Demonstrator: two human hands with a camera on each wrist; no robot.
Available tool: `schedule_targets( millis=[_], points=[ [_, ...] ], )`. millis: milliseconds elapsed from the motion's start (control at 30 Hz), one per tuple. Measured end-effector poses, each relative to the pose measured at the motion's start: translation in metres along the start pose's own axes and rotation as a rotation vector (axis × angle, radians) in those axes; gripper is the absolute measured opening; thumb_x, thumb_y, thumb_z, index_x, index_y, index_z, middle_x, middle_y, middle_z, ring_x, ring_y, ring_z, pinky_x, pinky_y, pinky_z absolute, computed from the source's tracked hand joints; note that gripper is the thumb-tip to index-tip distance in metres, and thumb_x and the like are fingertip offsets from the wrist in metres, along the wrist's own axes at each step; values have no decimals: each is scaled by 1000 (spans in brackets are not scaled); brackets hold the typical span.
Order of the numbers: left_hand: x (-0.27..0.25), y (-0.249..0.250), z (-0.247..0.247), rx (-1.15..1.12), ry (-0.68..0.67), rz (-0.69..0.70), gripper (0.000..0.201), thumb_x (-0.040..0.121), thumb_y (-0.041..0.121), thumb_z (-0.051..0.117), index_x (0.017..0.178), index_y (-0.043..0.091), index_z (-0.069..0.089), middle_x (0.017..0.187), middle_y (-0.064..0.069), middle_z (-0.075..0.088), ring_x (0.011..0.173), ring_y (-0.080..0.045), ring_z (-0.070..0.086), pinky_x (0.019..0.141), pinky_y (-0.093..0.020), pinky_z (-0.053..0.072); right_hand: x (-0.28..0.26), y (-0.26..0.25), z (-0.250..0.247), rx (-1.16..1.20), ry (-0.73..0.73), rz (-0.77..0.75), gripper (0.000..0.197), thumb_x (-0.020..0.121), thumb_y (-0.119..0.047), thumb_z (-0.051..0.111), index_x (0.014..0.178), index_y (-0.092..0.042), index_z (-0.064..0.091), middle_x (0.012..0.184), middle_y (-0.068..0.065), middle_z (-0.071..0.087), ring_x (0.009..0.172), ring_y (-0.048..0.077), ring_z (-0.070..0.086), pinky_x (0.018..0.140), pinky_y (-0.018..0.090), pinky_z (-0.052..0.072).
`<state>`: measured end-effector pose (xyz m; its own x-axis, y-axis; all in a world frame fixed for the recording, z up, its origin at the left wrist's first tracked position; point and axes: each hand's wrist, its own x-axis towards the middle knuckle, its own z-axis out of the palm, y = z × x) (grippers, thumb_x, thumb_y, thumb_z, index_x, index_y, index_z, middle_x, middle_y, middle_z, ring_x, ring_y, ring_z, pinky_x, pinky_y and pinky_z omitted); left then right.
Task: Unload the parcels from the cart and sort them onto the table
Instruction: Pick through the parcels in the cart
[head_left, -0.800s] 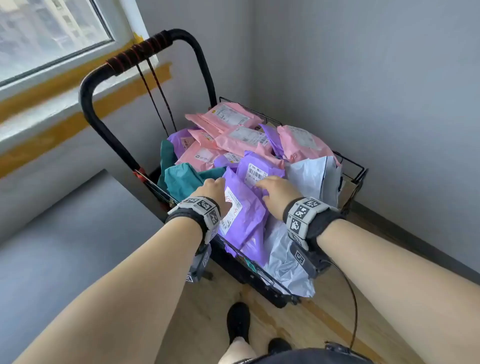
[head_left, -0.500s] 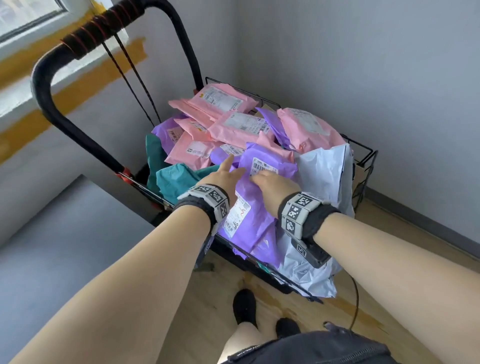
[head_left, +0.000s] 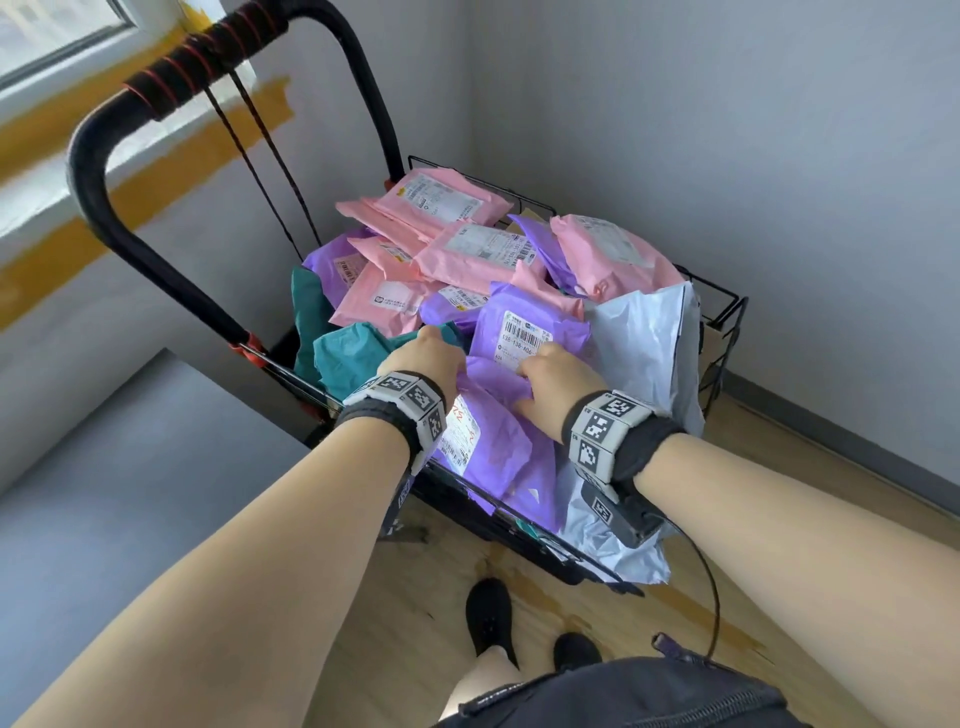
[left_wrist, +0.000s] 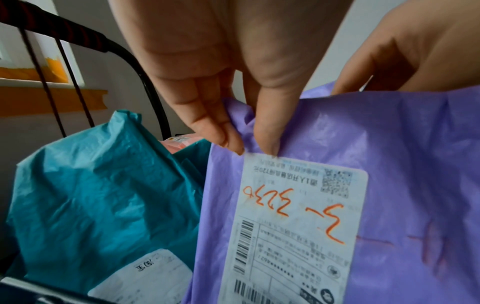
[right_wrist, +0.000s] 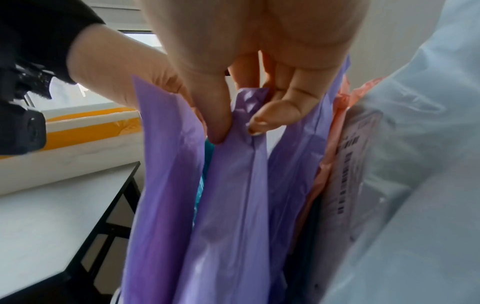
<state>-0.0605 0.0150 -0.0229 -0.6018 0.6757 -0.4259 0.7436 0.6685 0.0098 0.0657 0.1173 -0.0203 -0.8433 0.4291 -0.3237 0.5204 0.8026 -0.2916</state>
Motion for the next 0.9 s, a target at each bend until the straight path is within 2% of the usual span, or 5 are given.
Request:
schedule_targets(
  millis=[200, 300, 567, 667, 900],
  points=[
    [-38, 16, -17, -69, 143, -73, 24, 90, 16, 51, 112, 20, 59, 130, -10, 44, 108, -32, 55, 88, -39, 49, -27, 7, -13, 139, 155, -36, 19, 88, -13, 53, 105, -4, 58, 120, 16, 48, 103, 33, 56, 89, 35, 45],
    [-59, 20, -29, -115, 201, -135, 20, 90, 10, 51, 107, 13, 61, 119, -10, 44, 96, -31, 58, 83, -41, 52, -37, 10, -29, 162, 233, -93, 15, 89, -9, 52, 103, -3, 57, 116, 16, 52, 104, 32, 54, 89, 36, 44],
    [-138, 5, -59, -238, 465, -359, 23, 85, 7, 50, 104, 17, 60, 110, -8, 48, 92, -32, 58, 79, -43, 53, -66, -18, -66, 242, 463, -252, 10, 94, -8, 46, 103, -6, 49, 94, 11, 63, 85, 28, 58, 68, 31, 40],
    [-174, -12, -55, -297, 478, -458, 24, 88, 11, 50, 109, 17, 58, 112, -10, 49, 96, -34, 58, 82, -45, 52, -77, -45, -70, 312, 466, -332, 9, 94, -5, 46, 102, -4, 50, 93, 12, 61, 83, 27, 54, 65, 27, 30],
    [-265, -82, -18, -322, 470, -718, 26, 91, 14, 45, 116, 14, 53, 113, -12, 51, 100, -36, 58, 85, -46, 52, -99, -132, -43, 341, 371, -538, 7, 92, -4, 46, 96, -5, 51, 94, 17, 61, 90, 32, 55, 72, 35, 41]
  ],
)
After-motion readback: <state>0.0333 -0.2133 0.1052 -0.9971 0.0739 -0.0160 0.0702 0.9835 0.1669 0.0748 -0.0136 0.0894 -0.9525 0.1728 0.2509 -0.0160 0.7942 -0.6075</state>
